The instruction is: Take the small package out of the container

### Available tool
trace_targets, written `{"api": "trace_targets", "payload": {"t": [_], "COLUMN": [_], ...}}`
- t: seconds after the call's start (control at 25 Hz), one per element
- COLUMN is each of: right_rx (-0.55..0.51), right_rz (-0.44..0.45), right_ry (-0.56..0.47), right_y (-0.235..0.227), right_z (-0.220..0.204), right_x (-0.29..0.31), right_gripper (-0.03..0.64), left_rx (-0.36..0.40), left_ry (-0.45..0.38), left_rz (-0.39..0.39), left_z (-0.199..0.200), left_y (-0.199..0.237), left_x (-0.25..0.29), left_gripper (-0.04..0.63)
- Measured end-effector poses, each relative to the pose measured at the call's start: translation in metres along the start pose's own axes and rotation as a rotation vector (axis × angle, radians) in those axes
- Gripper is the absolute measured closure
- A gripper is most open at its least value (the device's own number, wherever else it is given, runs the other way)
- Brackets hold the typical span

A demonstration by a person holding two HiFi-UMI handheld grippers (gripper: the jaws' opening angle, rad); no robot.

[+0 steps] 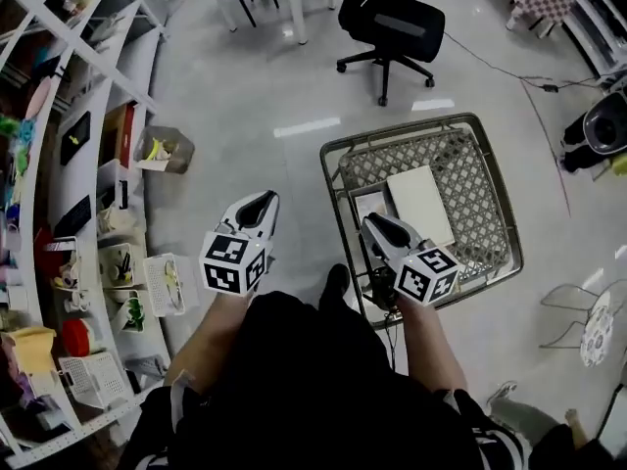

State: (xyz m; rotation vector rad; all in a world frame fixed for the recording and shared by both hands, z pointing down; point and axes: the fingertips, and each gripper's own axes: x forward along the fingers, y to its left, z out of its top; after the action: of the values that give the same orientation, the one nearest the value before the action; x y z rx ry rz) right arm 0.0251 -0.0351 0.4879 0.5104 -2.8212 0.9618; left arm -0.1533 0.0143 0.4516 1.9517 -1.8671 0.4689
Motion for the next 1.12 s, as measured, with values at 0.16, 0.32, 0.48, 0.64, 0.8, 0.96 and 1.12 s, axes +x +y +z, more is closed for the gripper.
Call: {"api": "trace_targets", "payload": {"t": [0.16, 0.32, 0.48, 0.64, 0.8, 0.96, 1.12], "right_rx": [0.041, 0.093, 0.138, 0.190, 0.263, 0.318, 0.358], "right_rz": [-0.034, -0.075, -0.131, -0.260, -0.420, -0.535, -0.676], "right_ry": [-0.013, -0.022, -0.024, -0.045, -0.119, -0.171, -0.245], "right_y": [-0.009, -0.012, -0.016, -0.034, -0.045, -0.043, -0.046], "right_z": [-0.003, -0.013, -0.023, -0.023, -0.011, -0.009, -0.016], "right_x": [-0.002, 0.001, 0.012, 0.025, 0.045, 0.062, 0.048], "right_gripper": [0.551, 0.551, 0.551, 0.551, 0.551, 0.551, 0.549], "left_rx": [0.047, 0.092, 0.131, 0.283, 0.341, 0.336, 0.384], "left_ry": [0.034, 0.039, 0.042, 0.030, 0.034, 0.060, 0.094], "left_rz": [-0.100, -0.203, -0.299, -0.399, -0.512, -0.619, -0.745], "left_z": [0.012, 0.027, 0.042, 0.054, 0.065, 0.063, 0.054], "left_y": [-0.017, -0.034, -0.038, -0.041, -0.028, -0.020, -0.039], "left_x": [0.042, 0.076, 0.112, 0.146, 0.179, 0.212, 0.235], "left_gripper": [0.572, 0.572, 0.572, 0.572, 0.572, 0.572, 0.575]}}
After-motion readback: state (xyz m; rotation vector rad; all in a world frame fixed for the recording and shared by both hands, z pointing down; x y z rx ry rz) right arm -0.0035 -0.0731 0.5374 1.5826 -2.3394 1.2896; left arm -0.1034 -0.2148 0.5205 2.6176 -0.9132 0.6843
